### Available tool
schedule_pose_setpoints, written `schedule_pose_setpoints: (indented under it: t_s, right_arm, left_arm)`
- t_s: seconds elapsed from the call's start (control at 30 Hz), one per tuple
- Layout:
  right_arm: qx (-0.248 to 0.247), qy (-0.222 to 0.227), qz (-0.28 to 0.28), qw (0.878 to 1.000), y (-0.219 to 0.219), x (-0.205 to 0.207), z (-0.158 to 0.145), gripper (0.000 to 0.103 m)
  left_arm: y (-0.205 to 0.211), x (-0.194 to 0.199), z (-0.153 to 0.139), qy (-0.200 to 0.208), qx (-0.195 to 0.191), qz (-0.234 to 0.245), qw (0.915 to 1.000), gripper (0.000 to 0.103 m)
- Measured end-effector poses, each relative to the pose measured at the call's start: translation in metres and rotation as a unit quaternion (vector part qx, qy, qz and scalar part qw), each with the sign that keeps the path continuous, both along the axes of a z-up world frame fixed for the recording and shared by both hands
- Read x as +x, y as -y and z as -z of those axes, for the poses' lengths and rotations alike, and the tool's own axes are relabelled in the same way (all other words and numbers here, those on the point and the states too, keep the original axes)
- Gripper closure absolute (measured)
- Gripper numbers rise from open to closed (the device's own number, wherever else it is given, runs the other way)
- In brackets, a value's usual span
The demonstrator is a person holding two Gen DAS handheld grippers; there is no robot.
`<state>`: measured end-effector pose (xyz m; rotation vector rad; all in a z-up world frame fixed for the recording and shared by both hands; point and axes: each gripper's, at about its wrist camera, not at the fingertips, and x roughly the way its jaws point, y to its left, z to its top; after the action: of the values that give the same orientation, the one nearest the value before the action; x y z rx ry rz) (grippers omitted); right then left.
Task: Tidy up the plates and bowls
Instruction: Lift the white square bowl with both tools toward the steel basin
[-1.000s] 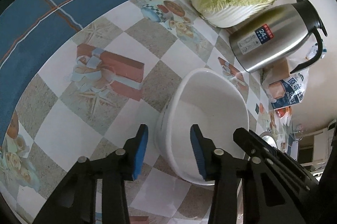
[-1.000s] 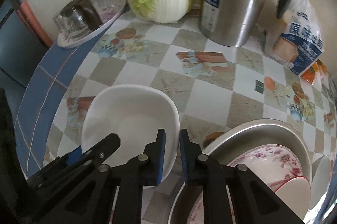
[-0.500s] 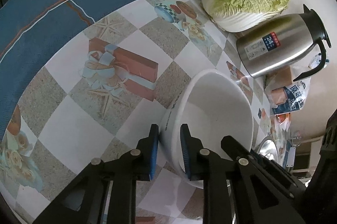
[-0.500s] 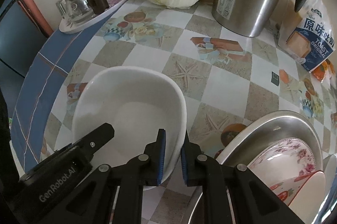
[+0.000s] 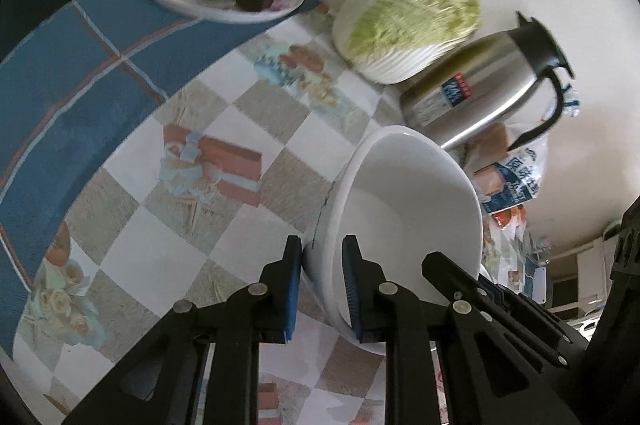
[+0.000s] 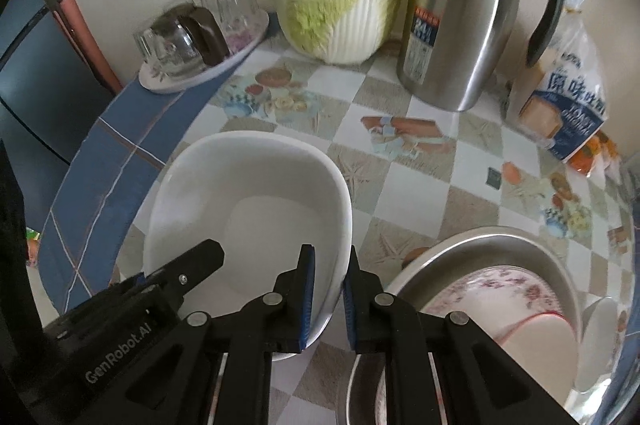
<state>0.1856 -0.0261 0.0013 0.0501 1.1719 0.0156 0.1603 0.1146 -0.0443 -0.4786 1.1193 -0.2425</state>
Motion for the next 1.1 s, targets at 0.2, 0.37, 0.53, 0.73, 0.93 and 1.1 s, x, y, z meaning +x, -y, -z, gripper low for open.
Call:
schedule_pose_setpoints:
  t_s: [0.2,0.37,0.53,0.73,0.93,1.1]
  right_arm:
    - [0.002,0.02,0.001,1.0,0.007,-0.02,-0.021,0.089]
    - [0.012,0.033,0.009,0.999,0.018,-0.037,-0.035,0.089]
    - [0.015,0.048,0.019,0.999,0.029,-0.052,-0.046,0.088]
    - [0.025,0.065,0.034,0.997,0.048,-0.071,-0.056,0.088]
    - [0.051,0.084,0.057,0.993,0.069,-0.09,-0.063,0.088]
    - [0.077,0.098,0.083,0.989,0.091,-0.106,-0.065,0.088]
  left_arm:
    - [0.006,-0.012,-0.025,0.033,0.006,0.01,0.9994,0.082]
    - [0.016,-0.024,-0.043,0.057,0.012,0.025,0.998,0.082]
    - [0.031,-0.035,-0.055,0.076,0.024,0.044,0.9959,0.082]
    - [0.049,-0.047,-0.067,0.094,0.03,0.068,0.9928,0.082]
    - [0.069,-0.059,-0.079,0.112,0.044,0.092,0.9885,0.082]
    - [0.091,-0.067,-0.085,0.124,0.057,0.114,0.9841,0.082]
